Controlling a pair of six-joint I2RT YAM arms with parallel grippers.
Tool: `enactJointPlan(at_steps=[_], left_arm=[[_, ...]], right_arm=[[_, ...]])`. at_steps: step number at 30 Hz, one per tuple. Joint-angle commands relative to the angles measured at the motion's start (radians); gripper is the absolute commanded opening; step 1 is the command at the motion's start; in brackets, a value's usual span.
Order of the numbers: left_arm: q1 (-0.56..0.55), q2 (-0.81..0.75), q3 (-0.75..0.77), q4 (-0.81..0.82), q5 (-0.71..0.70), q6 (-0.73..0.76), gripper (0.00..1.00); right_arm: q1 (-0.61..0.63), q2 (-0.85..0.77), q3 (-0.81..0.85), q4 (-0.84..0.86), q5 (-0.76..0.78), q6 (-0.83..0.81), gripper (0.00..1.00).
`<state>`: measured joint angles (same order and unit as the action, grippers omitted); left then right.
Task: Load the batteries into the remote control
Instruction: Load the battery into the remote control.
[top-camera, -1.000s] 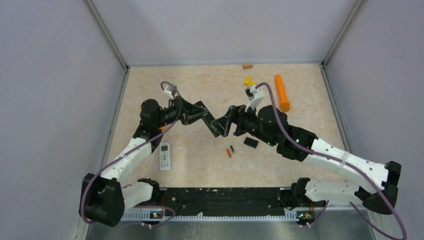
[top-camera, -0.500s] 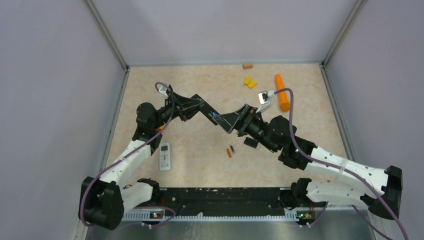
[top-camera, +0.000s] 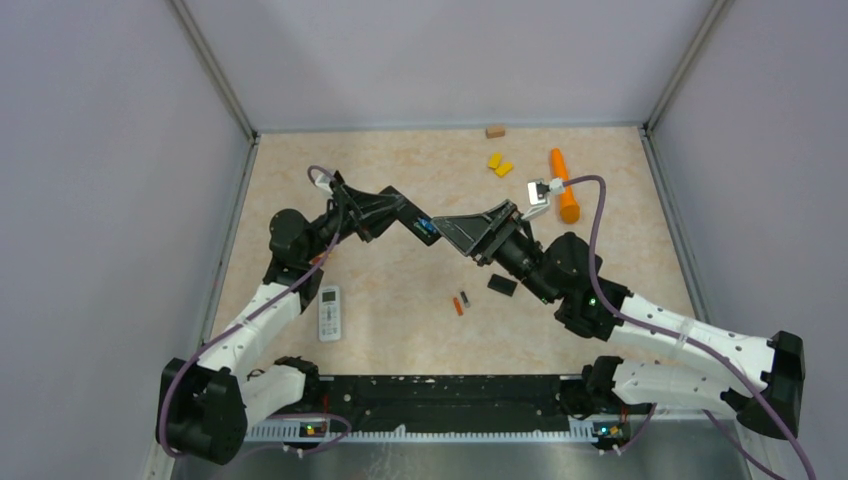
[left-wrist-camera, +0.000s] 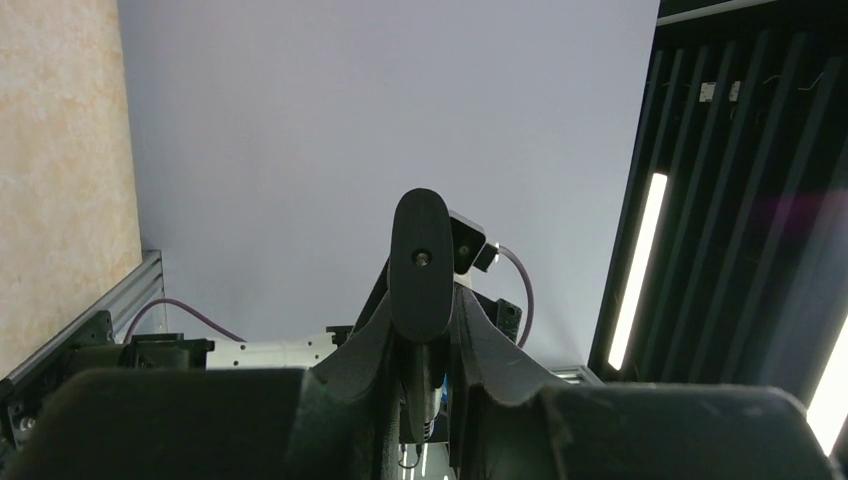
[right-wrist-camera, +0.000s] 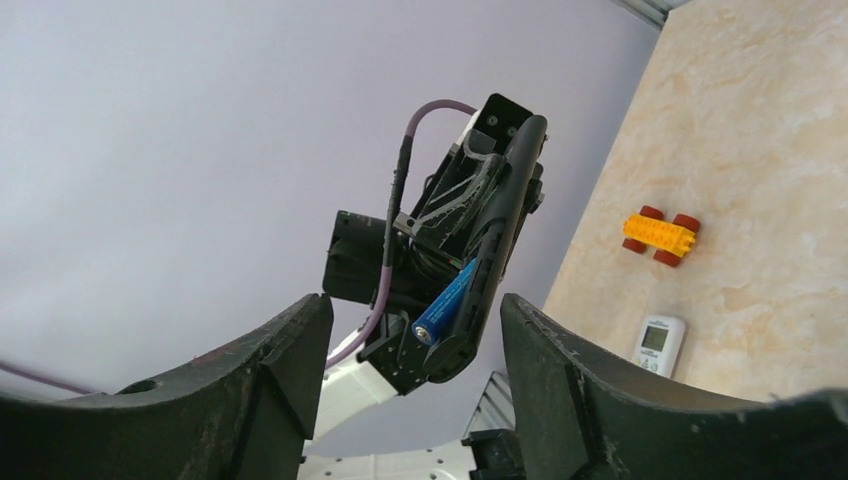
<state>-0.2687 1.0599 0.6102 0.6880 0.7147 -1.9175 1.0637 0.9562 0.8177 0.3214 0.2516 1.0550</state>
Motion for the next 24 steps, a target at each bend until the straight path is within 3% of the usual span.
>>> enactJointPlan(at_steps=[1,6,12,18,24], left_arm=[[0.005,-0.025,-0.018,0.094,-0.011,-0.029,0.0],[0.005,-0.02,-0.019,0.103,-0.008,-0.032,0.0],[0.005,-0.015,-0.029,0.111,-0.011,-0.04,0.0],[0.005,-0.014,-0.031,0.118,-0.014,-0.043,0.0],[0.005,-0.012,-0.027,0.119,-0.015,-0.042,0.0]], right_arm=[[-0.005,-0.003,0.009,0.024,0.02,0.025,0.6],[-0.005,0.012,0.015,0.012,0.019,0.032,0.49],[-0.01,0.021,0.011,-0.005,0.011,0.051,0.46],[-0.016,0.019,0.01,-0.024,0.005,0.058,0.63],[-0.02,0.034,0.012,-0.027,-0.02,0.066,0.63]])
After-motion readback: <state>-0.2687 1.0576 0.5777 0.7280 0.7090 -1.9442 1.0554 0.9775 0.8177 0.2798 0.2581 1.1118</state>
